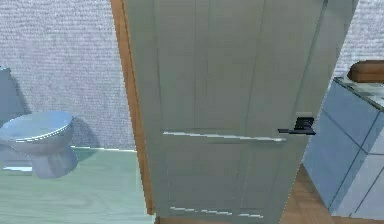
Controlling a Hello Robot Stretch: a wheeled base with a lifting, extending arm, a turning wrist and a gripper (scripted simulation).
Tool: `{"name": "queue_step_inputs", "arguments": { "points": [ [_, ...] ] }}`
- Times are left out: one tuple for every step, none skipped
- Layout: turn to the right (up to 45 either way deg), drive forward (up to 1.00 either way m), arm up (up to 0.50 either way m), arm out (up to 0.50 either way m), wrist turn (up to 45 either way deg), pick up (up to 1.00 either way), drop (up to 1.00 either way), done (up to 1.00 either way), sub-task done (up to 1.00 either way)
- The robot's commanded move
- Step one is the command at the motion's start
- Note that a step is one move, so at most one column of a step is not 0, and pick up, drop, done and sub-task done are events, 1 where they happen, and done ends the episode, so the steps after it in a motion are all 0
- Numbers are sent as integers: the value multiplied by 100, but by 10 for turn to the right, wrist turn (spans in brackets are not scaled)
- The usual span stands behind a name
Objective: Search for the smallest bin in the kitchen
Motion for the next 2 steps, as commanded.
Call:
{"name": "queue_step_inputs", "arguments": {
  "points": [
    [0,10,0,0,0,0,0,0,0],
    [450,0,0,0,0,0,0,0,0]
  ]
}}
